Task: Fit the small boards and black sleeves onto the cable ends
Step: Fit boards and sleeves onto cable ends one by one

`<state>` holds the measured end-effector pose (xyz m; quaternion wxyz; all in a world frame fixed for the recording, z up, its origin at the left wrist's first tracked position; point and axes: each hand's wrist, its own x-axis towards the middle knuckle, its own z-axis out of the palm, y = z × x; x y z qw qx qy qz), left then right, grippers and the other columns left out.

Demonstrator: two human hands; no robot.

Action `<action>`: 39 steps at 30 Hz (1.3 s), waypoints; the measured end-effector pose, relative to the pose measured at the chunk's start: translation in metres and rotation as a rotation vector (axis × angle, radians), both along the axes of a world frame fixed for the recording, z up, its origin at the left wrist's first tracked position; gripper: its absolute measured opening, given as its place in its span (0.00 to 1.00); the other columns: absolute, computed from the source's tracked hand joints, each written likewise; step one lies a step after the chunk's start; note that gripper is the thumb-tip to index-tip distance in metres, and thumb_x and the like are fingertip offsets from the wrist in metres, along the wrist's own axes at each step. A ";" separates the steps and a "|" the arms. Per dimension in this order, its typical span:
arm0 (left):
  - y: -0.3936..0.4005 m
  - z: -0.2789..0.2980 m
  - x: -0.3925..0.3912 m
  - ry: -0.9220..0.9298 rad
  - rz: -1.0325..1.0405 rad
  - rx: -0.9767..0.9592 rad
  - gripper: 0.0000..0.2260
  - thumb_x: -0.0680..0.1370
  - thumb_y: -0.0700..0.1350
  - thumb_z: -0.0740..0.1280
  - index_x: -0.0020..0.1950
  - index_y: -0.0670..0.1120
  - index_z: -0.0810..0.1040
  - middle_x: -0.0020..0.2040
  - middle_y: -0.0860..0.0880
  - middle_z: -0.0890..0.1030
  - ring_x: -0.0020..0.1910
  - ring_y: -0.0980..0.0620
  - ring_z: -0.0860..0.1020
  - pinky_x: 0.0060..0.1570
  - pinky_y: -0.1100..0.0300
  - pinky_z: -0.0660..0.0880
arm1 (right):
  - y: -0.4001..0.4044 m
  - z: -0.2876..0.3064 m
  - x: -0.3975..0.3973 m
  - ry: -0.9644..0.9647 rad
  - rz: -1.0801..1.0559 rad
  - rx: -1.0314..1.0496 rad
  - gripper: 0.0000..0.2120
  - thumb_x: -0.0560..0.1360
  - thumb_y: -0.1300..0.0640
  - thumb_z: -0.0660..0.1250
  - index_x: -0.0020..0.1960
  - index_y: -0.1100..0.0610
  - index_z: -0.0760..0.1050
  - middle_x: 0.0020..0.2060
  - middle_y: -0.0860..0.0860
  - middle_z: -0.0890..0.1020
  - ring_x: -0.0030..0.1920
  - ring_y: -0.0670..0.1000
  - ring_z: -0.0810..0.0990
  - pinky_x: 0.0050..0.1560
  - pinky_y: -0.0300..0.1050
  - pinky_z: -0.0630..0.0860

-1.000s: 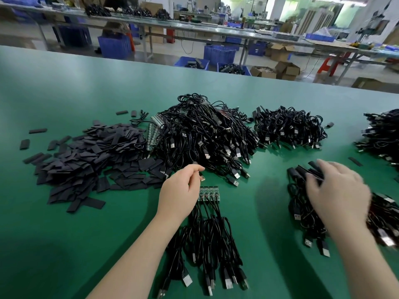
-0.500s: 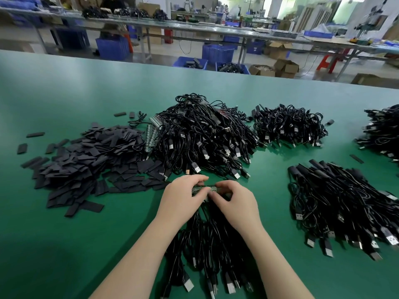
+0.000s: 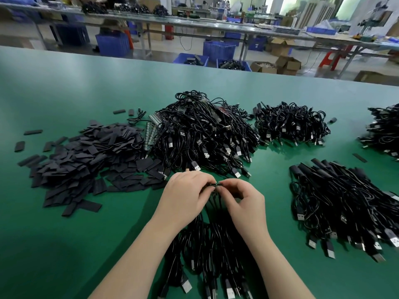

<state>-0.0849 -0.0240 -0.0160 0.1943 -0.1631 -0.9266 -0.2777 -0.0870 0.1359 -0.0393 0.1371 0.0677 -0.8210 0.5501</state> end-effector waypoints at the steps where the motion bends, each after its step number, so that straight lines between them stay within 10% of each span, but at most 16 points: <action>1: 0.000 0.000 0.000 -0.008 -0.005 0.007 0.07 0.77 0.47 0.69 0.54 0.50 0.82 0.48 0.57 0.82 0.50 0.56 0.79 0.56 0.56 0.72 | 0.000 0.000 0.000 0.022 0.001 0.015 0.12 0.74 0.61 0.74 0.44 0.43 0.80 0.42 0.36 0.83 0.44 0.40 0.81 0.45 0.27 0.73; 39: 0.009 -0.001 0.002 -0.178 0.136 0.191 0.04 0.76 0.49 0.70 0.49 0.53 0.84 0.45 0.59 0.80 0.46 0.59 0.77 0.46 0.65 0.73 | -0.001 -0.001 0.004 0.255 -0.147 0.222 0.06 0.73 0.65 0.74 0.43 0.56 0.81 0.38 0.38 0.78 0.44 0.32 0.75 0.47 0.23 0.68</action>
